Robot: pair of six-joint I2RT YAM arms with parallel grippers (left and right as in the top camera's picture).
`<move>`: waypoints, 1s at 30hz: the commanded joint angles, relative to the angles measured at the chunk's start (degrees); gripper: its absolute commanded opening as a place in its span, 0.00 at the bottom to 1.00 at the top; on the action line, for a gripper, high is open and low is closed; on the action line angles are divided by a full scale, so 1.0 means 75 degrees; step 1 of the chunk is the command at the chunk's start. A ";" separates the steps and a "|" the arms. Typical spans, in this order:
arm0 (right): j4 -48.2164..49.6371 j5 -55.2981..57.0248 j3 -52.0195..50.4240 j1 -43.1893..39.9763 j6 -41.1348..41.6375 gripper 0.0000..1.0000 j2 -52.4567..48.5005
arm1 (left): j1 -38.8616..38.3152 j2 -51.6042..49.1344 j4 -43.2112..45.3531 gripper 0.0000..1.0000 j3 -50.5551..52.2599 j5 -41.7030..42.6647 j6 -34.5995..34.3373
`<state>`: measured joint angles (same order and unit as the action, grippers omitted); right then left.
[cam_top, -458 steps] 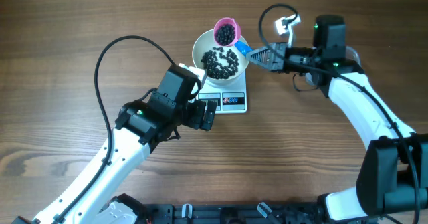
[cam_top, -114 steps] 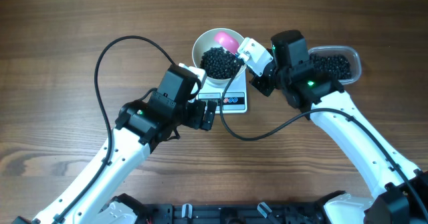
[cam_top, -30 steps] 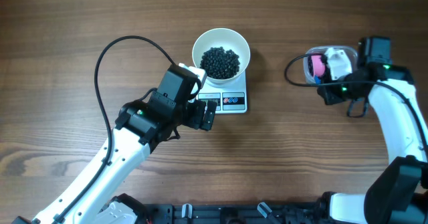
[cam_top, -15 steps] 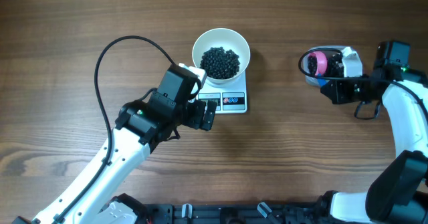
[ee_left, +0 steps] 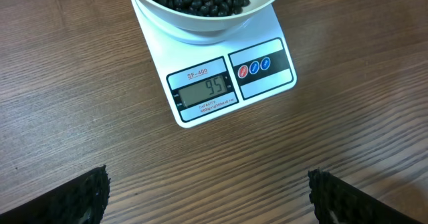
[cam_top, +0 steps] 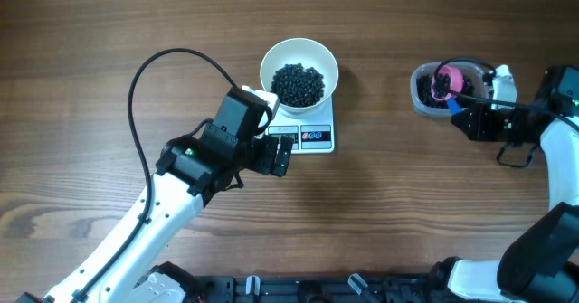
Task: Scoop item into bowl and weigh 150g on scale
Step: 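Dip the scoop into the tub beans with the right gripper, then lift the filled scoop and carry it over the white bowl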
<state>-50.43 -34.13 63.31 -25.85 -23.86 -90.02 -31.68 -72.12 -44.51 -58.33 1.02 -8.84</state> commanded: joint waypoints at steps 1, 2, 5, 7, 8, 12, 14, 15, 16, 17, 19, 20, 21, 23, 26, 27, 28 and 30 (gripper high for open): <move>-0.0067 -0.0968 -0.0003 -0.0318 0.0047 0.04 -0.0102 | 0.0061 -0.0009 0.0020 1.00 0.0093 0.0064 0.0096; -0.0085 -0.1037 -0.0003 -0.0385 0.0082 0.04 -0.0102 | 0.0061 -0.0009 0.0020 1.00 0.0093 0.0064 0.0096; -0.0087 -0.1545 -0.0003 -0.0740 0.0224 0.04 -0.0102 | 0.0061 -0.0009 0.0020 1.00 0.0093 0.0064 0.0096; -0.0090 -0.2232 -0.0003 -0.1011 0.0239 0.04 -0.0102 | 0.0061 -0.0009 0.0020 1.00 0.0093 0.0061 0.0096; -0.0108 -0.2562 -0.0003 -0.1113 0.0271 0.04 -0.0102 | 0.0061 -0.0009 0.0020 1.00 0.0093 0.0064 0.0096; -0.0169 -0.4135 -0.0003 -0.1212 0.0443 0.04 -0.0102 | 0.0061 -0.0006 0.0020 1.00 0.0093 0.0061 0.0096; -0.0157 -0.5231 -0.0003 -0.1207 0.0659 0.04 -0.0102 | 0.0061 -0.0006 0.0020 1.00 0.0093 0.0064 0.0096; -0.0137 -0.5531 -0.0003 -0.1189 0.0871 0.04 -0.0102 | 0.0061 -0.0009 0.0020 1.00 0.0093 0.0064 0.0096; -0.0137 -0.5581 -0.0003 -0.1122 0.1276 0.04 -0.0102 | 0.0061 -0.0006 0.0020 1.00 0.0093 0.0061 0.0096; -0.0143 -0.5587 -0.0003 -0.1075 0.1480 0.04 -0.0102 | 0.0061 -0.0006 0.0017 1.00 0.0093 0.0061 0.0096; -0.0143 -0.5773 -0.0003 -0.0918 0.1661 0.04 -0.0102 | 0.0061 -0.0009 0.0020 1.00 0.0093 0.0064 0.0096; -0.0143 -0.5928 -0.0003 -0.0778 0.1661 0.04 -0.0102 | 0.0061 -0.0006 0.0020 1.00 0.0093 0.0064 0.0096; -0.0131 -0.5919 -0.0003 -0.0568 0.1682 0.04 -0.0102 | 0.0061 -0.0009 0.0020 1.00 0.0093 0.0064 0.0096; -0.0017 -0.5919 -0.0003 -0.0239 0.1877 0.04 -0.0102 | 0.0061 -0.0006 0.0020 1.00 0.0093 0.0064 0.0096; 0.0522 -0.5916 -0.0003 0.0428 0.2428 0.04 -0.0102 | 0.0061 -0.0009 0.0020 1.00 0.0093 0.0061 0.0096; 0.1090 -0.5916 -0.0003 0.0842 0.3054 0.04 -0.0102 | 0.0061 -0.0009 0.0020 1.00 0.0090 0.0064 0.0096; 0.1597 -0.5916 -0.0003 0.1116 0.3672 0.04 -0.0102 | 0.0061 -0.0009 0.0020 1.00 0.0093 0.0064 0.0096; 0.2699 -0.5907 -0.0003 0.1664 0.4639 0.04 -0.0102 | 0.0061 -0.0009 0.0020 1.00 0.0093 0.0064 0.0096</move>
<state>-36.38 -76.20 63.09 -18.02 -0.69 -90.11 -31.68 -72.12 -44.47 -58.33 1.02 -8.84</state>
